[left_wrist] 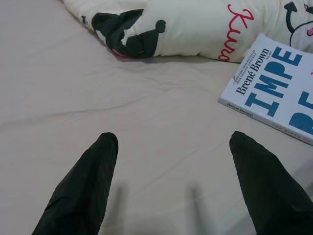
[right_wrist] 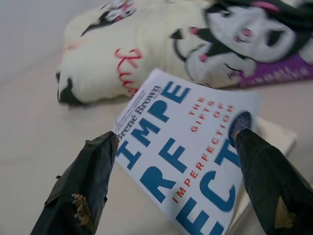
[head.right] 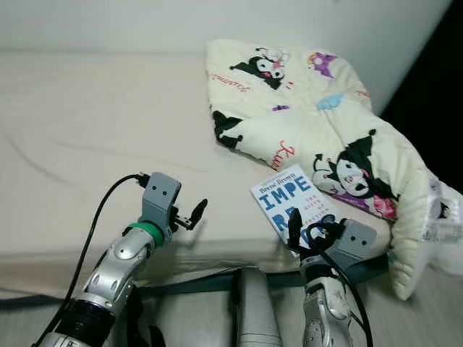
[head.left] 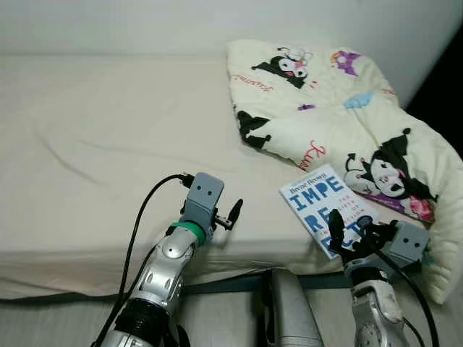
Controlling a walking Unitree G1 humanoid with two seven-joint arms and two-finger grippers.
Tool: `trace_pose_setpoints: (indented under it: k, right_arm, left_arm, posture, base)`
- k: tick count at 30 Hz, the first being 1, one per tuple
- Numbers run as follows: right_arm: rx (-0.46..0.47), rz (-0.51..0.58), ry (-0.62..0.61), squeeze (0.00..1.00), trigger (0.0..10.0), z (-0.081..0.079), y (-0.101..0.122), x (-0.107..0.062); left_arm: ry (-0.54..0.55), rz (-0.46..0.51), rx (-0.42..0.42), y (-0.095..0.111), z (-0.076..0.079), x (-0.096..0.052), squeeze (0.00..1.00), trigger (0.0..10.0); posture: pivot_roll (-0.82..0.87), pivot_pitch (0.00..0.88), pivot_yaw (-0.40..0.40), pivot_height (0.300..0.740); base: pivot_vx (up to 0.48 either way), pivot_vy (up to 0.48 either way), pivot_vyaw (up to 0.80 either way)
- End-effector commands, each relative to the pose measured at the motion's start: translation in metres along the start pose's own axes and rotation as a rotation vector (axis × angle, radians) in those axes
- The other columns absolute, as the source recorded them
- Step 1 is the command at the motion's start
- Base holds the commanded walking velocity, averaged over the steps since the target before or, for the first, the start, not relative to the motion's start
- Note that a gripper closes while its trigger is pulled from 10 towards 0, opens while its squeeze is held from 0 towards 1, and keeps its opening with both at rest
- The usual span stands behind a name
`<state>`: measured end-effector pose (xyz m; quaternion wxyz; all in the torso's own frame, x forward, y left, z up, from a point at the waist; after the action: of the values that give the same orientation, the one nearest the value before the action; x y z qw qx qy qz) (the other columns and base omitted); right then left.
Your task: Clean up the room
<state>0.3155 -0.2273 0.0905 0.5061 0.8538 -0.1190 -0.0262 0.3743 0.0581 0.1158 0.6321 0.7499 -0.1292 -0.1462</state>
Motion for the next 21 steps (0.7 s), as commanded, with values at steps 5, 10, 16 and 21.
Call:
trace_pose_setpoints:
  k: [5,10,16,21]
  right_arm:
    - [0.282,-0.069,-0.067,0.00,10.0,0.021,-0.012,-0.031]
    - [0.369,-0.149,-0.061,0.00,10.0,0.035,-0.029,-0.052]
    - [0.447,-0.229,-0.042,0.00,10.0,0.059,-0.058,-0.059]
    - [0.520,-0.298,0.042,0.00,10.0,0.057,-0.071,-0.050]
  left_arm:
    - [-0.013,-0.016,0.016,-0.006,0.001,-0.003,0.00,10.0]
    - [-0.023,-0.020,0.023,-0.006,0.000,-0.004,0.00,10.0]
    - [-0.041,-0.020,0.050,-0.002,-0.002,-0.004,0.00,10.0]
    - [-0.008,-0.014,0.048,0.002,-0.009,-0.003,0.00,10.0]
  posture:
    - [-0.14,0.168,0.045,0.565]
    - [-0.14,0.191,0.064,0.565]
    - [-0.10,0.236,0.080,0.565]
    - [-0.07,0.248,0.080,0.565]
  base:
    - [0.000,0.000,0.00]
    - [0.000,0.000,0.00]
    - [0.000,0.000,0.00]
    - [0.000,0.000,0.00]
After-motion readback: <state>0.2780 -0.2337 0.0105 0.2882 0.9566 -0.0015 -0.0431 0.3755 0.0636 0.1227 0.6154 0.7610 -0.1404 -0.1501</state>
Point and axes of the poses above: a point about 5 cm out from each wrist's last joint towards the gripper, its own x axis pointing out of the wrist towards the gripper, its own y axis along the axis of the wrist's last joint, z = x × y, the point moved 5 cm from there along x, pointing out of the wrist towards the gripper, and after that the axes turned 2 degrees about x, right-handed, at the moved point
